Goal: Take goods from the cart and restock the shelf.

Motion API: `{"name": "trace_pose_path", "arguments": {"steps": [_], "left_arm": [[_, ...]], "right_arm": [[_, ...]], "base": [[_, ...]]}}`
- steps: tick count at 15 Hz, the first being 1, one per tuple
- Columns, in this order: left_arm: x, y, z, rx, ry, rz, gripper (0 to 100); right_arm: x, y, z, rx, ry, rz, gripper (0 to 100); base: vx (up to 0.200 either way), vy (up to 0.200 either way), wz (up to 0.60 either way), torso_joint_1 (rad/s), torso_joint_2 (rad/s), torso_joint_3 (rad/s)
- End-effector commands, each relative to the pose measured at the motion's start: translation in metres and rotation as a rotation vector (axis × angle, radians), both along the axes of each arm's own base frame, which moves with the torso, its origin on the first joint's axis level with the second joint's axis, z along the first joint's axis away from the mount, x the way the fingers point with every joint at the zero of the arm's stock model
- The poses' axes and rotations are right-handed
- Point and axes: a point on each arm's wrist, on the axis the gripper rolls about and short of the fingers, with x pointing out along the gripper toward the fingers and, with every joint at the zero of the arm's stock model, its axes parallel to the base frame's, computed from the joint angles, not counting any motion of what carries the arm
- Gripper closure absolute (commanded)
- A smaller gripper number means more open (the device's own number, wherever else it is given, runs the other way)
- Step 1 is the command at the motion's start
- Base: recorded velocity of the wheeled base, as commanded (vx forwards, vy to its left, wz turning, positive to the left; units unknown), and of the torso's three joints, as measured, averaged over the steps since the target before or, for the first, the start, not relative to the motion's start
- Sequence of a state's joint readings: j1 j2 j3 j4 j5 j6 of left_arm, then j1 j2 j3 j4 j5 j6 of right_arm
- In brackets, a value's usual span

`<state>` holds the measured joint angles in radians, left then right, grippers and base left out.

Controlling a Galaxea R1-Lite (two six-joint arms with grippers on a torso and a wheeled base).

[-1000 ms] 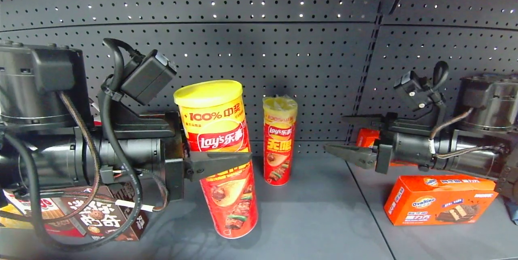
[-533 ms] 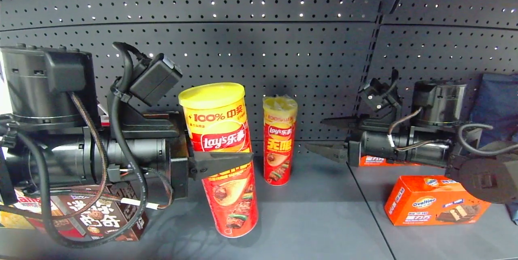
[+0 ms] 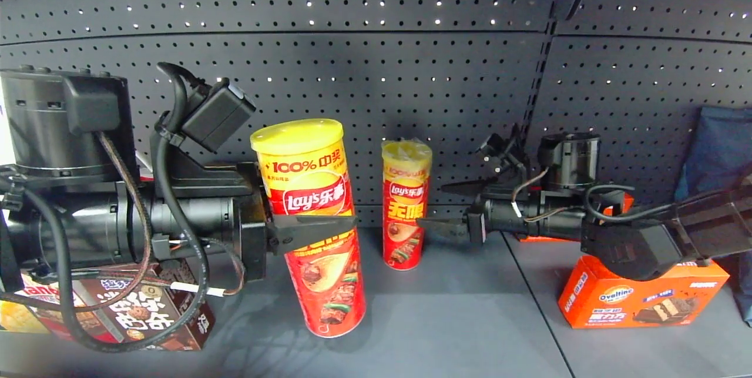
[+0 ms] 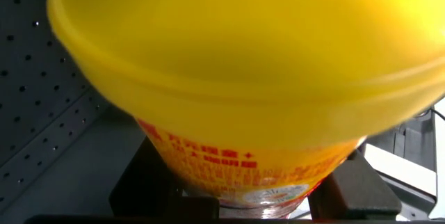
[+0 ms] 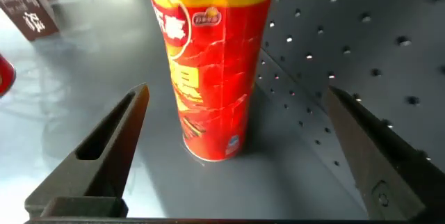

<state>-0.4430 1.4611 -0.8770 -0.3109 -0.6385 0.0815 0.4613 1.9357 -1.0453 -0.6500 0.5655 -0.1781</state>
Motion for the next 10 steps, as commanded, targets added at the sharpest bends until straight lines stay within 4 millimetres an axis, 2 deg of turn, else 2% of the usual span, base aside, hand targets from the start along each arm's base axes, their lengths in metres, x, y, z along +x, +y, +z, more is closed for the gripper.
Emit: {"name": "trace_pose_path", "arguments": {"steps": [1, 5, 10], "left_arm": [[0.000, 0.000, 0.001, -0.001, -0.003, 0.002, 100], [0.000, 0.000, 0.000, 0.000, -0.002, 0.003, 100], [0.000, 0.001, 0.000, 0.001, 0.000, 0.006, 100]], "right_arm": [[0.010, 0.014, -0.011, -0.006, 0.013, 0.021, 0], [0.016, 0.032, -0.021, -0.011, 0.021, 0.053, 0], [0.023, 0.043, -0.035, -0.020, 0.038, 0.070, 0]], "base": [[0.000, 0.000, 0.00, 0.000, 0.00, 0.000], [0.000, 0.000, 0.00, 0.000, 0.00, 0.000], [0.000, 0.000, 0.00, 0.000, 0.00, 0.000]]}}
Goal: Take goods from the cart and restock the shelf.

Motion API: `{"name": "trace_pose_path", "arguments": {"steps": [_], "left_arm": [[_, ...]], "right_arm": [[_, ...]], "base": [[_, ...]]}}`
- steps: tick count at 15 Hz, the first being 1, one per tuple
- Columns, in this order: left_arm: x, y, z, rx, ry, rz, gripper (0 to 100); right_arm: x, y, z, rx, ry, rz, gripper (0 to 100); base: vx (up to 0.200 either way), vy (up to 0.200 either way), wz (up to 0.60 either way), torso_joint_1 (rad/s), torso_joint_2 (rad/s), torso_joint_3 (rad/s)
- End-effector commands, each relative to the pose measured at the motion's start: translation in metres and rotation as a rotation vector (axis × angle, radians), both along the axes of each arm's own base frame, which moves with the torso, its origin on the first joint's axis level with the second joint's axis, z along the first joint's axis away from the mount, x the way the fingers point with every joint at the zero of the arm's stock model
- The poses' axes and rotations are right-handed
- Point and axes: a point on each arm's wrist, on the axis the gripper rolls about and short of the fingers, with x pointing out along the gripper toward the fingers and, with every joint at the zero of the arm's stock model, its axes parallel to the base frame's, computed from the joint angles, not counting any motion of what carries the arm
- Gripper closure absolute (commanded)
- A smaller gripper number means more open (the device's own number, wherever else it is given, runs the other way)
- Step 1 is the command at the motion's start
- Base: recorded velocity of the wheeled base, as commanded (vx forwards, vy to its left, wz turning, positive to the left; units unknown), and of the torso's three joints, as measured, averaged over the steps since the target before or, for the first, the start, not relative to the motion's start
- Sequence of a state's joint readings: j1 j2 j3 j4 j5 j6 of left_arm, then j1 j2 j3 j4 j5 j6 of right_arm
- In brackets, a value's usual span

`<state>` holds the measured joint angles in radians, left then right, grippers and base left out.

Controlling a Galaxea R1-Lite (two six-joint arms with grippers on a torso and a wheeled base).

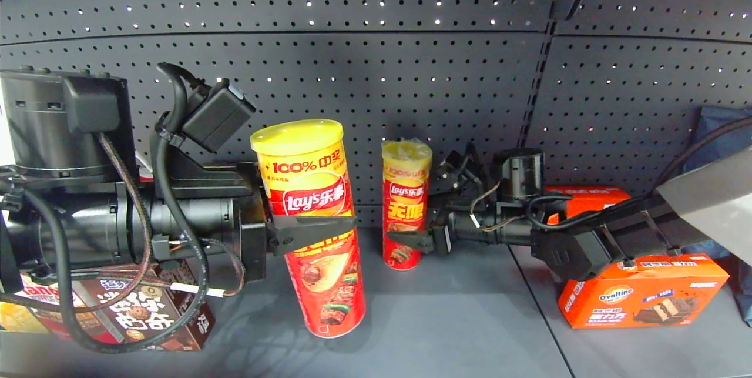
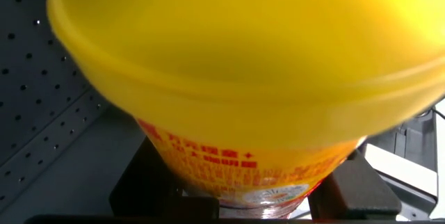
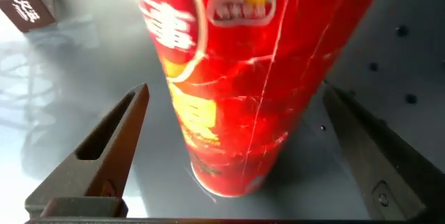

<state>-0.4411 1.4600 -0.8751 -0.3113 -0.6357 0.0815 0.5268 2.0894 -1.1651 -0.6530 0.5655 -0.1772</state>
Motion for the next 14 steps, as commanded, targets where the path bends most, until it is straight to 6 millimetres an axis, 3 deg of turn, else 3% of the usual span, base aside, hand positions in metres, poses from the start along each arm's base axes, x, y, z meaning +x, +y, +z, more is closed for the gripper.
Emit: {"name": "trace_pose_path", "arguments": {"steps": [1, 13, 14], "left_arm": [[0.000, 0.000, 0.001, -0.001, -0.002, 0.002, 100], [0.002, 0.005, -0.001, 0.001, 0.003, 0.020, 100], [0.002, 0.005, -0.001, 0.001, 0.003, 0.020, 100]], "right_arm": [[0.006, 0.005, -0.009, -0.006, 0.012, 0.004, 0], [0.016, 0.013, -0.037, -0.022, 0.037, 0.009, 0], [0.016, 0.013, -0.037, -0.022, 0.037, 0.009, 100]], "base": [[0.000, 0.000, 0.00, 0.000, 0.00, 0.000], [0.000, 0.000, 0.00, 0.000, 0.00, 0.000], [0.000, 0.000, 0.00, 0.000, 0.00, 0.000]]}}
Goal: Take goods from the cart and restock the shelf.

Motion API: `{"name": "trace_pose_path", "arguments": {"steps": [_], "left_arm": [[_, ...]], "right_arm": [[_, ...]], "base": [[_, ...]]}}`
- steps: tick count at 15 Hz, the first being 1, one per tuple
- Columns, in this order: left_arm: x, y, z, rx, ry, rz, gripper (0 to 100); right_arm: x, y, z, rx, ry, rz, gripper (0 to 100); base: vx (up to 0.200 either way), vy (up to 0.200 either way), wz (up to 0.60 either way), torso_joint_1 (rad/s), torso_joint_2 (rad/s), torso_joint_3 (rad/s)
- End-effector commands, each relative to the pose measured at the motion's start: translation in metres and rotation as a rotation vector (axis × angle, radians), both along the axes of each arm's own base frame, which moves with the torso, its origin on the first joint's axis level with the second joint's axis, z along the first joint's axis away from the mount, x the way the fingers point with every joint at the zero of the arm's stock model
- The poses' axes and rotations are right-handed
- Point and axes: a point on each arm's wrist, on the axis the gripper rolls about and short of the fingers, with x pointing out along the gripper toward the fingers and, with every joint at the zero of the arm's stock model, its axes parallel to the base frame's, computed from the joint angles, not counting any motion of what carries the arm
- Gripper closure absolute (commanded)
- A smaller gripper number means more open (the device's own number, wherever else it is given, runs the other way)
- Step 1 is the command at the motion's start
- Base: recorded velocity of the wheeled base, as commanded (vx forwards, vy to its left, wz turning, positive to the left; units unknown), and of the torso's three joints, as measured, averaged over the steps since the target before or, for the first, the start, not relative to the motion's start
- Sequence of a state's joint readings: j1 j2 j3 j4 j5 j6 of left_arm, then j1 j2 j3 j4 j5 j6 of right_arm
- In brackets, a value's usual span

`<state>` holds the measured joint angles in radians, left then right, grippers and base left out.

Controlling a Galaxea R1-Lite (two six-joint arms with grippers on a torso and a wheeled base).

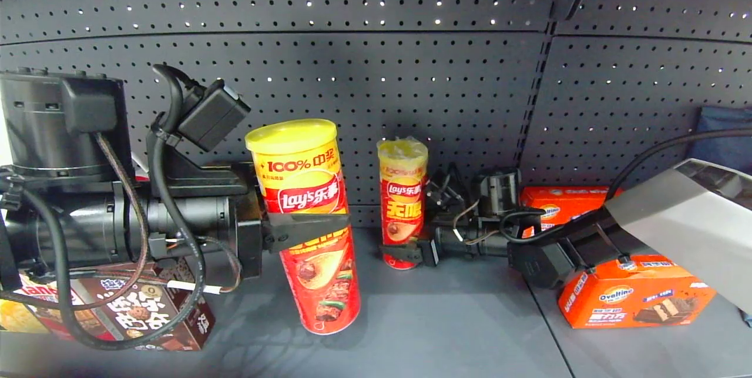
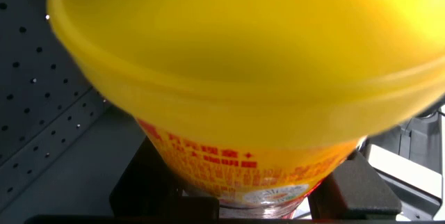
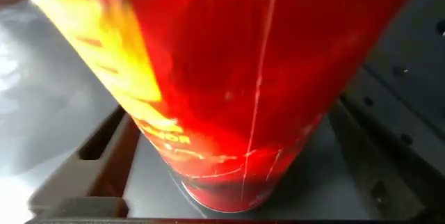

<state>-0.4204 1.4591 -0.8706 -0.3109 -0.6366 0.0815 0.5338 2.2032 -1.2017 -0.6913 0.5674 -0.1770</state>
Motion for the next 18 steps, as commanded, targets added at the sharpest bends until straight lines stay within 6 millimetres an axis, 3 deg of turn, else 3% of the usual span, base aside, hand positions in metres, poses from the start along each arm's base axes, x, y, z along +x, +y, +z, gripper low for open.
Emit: {"name": "trace_pose_path", "arguments": {"steps": [1, 4, 7, 12, 16, 18], "left_arm": [[0.000, 0.000, 0.000, -0.001, -0.001, 0.000, 100], [0.001, 0.002, 0.000, -0.001, -0.001, 0.006, 100], [0.001, 0.002, 0.000, -0.001, -0.001, 0.008, 100], [0.000, 0.003, 0.001, -0.002, -0.004, 0.009, 100], [-0.003, 0.004, 0.004, -0.008, -0.015, 0.010, 100], [-0.007, 0.005, 0.005, -0.008, -0.019, 0.011, 100]], "right_arm": [[0.002, 0.002, -0.006, 0.006, -0.014, -0.004, 100], [0.000, 0.002, -0.004, 0.009, -0.019, -0.003, 100], [-0.013, -0.001, 0.016, 0.026, -0.043, 0.004, 100], [-0.068, -0.004, 0.055, 0.042, -0.089, 0.010, 100], [-0.113, -0.014, 0.060, 0.040, -0.054, -0.001, 100], [-0.136, -0.027, 0.047, 0.049, -0.061, 0.011, 100]], "base": [[0.000, 0.000, 0.00, 0.000, 0.00, 0.000], [0.000, 0.000, 0.00, 0.000, 0.00, 0.000], [0.000, 0.000, 0.00, 0.000, 0.00, 0.000], [0.000, 0.000, 0.00, 0.000, 0.00, 0.000], [0.000, 0.000, 0.00, 0.000, 0.00, 0.000], [0.000, 0.000, 0.00, 0.000, 0.00, 0.000]]}}
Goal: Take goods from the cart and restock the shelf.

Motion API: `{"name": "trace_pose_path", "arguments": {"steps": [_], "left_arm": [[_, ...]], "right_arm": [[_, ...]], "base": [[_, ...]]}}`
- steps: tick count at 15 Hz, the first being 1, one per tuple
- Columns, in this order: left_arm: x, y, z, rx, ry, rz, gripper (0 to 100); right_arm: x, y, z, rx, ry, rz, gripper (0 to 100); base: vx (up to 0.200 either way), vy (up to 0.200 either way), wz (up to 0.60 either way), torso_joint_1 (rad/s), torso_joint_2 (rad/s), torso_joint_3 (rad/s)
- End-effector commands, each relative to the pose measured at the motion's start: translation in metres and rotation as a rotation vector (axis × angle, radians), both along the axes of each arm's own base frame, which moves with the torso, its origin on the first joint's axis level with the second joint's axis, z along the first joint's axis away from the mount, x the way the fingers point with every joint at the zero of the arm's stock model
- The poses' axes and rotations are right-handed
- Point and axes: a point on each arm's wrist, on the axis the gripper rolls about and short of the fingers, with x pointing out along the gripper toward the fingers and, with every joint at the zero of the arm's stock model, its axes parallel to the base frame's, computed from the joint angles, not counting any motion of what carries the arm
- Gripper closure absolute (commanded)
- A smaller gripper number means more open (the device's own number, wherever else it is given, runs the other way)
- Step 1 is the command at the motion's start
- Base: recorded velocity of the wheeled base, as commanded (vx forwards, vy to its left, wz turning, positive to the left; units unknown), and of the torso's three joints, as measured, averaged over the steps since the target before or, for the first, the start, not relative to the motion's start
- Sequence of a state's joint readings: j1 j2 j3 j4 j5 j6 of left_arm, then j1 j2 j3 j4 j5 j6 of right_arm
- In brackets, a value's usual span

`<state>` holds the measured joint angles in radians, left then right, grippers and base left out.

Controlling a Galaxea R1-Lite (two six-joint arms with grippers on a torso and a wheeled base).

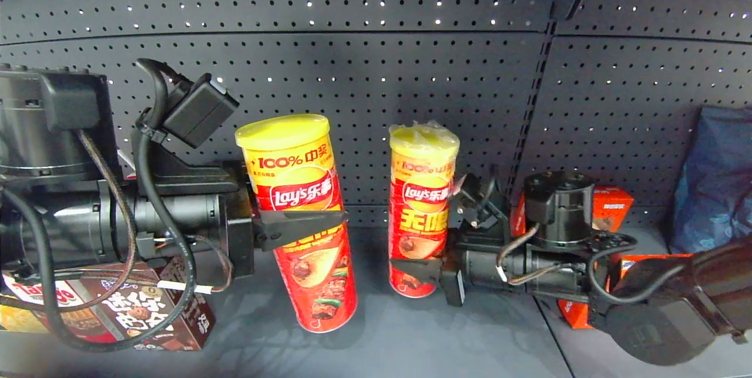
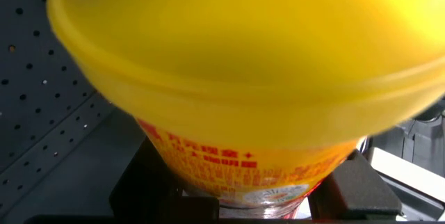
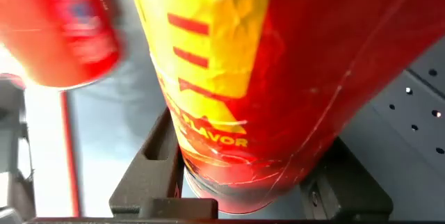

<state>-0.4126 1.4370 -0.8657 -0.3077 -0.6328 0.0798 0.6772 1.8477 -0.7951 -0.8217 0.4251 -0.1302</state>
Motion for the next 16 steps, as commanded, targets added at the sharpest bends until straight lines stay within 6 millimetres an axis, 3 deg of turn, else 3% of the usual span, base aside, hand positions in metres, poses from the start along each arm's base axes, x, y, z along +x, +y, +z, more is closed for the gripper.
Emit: {"name": "trace_pose_path", "arguments": {"steps": [1, 7, 16], "left_arm": [[-0.003, 0.001, 0.002, -0.003, -0.007, -0.001, 100], [-0.002, 0.000, 0.001, 0.001, 0.003, -0.001, 100], [-0.002, 0.000, -0.003, 0.006, 0.011, -0.001, 100]], "right_arm": [[-0.032, -0.017, -0.006, 0.016, -0.018, 0.009, 100], [-0.052, -0.023, -0.029, 0.025, 0.024, 0.035, 100], [-0.045, -0.005, -0.055, -0.007, 0.060, 0.062, 100]], "base": [[0.000, 0.000, 0.00, 0.000, 0.00, 0.000], [0.000, 0.000, 0.00, 0.000, 0.00, 0.000], [0.000, 0.000, 0.00, 0.000, 0.00, 0.000]]}}
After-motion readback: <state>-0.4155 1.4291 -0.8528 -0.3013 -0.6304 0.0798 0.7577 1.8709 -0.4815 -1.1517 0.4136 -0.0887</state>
